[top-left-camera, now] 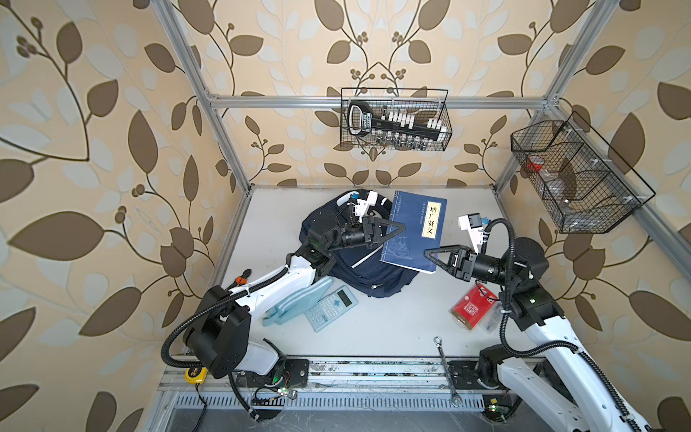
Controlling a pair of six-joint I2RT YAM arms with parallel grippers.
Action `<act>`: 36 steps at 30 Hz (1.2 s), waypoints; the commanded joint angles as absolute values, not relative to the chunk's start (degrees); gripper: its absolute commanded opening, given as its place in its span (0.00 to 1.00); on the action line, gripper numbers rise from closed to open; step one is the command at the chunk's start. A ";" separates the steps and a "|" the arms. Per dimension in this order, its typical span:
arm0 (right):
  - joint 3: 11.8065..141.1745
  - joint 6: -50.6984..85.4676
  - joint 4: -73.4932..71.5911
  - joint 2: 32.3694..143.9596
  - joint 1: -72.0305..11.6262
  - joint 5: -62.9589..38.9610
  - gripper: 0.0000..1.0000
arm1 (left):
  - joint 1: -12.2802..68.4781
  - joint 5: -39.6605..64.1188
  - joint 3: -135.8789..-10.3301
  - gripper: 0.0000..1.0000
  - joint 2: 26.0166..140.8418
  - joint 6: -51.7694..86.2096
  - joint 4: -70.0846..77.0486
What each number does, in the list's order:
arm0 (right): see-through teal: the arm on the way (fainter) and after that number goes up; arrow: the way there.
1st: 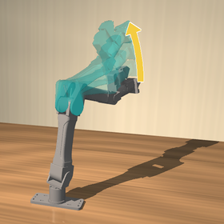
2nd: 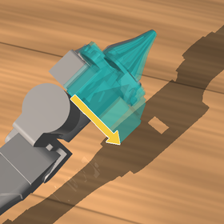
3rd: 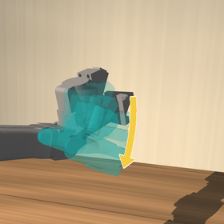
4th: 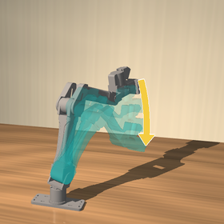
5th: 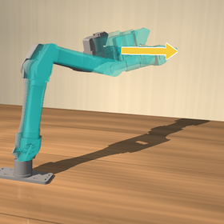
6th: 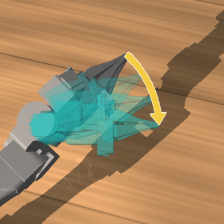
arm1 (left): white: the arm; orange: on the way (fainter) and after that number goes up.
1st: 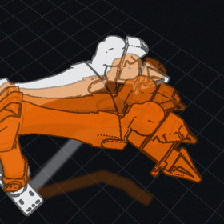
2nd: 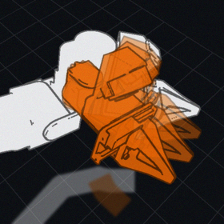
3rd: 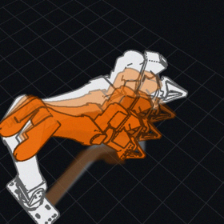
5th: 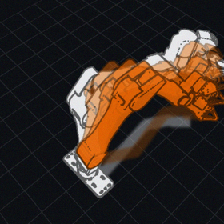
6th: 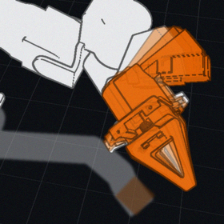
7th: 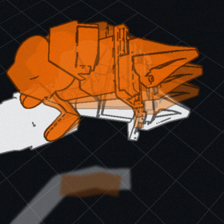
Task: Pack books, pencil case, and school supplies into a backpack
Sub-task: Pick up the book from the middle-right of the table.
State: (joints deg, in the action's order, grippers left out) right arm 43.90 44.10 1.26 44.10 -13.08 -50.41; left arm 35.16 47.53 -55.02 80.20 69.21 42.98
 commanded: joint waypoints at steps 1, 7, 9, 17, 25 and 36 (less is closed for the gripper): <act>49.19 34.15 15.41 45.07 -11.29 -39.08 0.78 | 34.86 48.41 -56.16 0.00 75.04 63.70 40.47; 49.00 34.09 13.13 47.04 -5.50 -50.50 0.96 | 33.62 50.65 -56.30 0.00 74.36 66.25 42.85; 47.49 37.31 7.00 48.02 -5.32 -57.25 0.90 | 33.62 51.04 -55.93 0.00 74.36 67.82 44.85; 45.44 44.74 -7.46 48.11 -8.37 -65.23 0.73 | 33.62 52.63 -55.27 0.00 77.24 74.45 53.35; 45.00 45.53 -8.45 47.71 -11.41 -62.99 0.14 | 33.57 53.59 -55.26 0.00 78.91 73.57 53.92; 50.91 37.52 28.53 50.12 -7.51 -23.52 0.00 | 36.63 10.15 -67.69 0.75 78.62 22.30 -22.57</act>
State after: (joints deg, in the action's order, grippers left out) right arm 48.86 40.21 13.76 48.53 -8.60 -41.08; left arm 35.70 28.73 -64.73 77.65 39.16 0.43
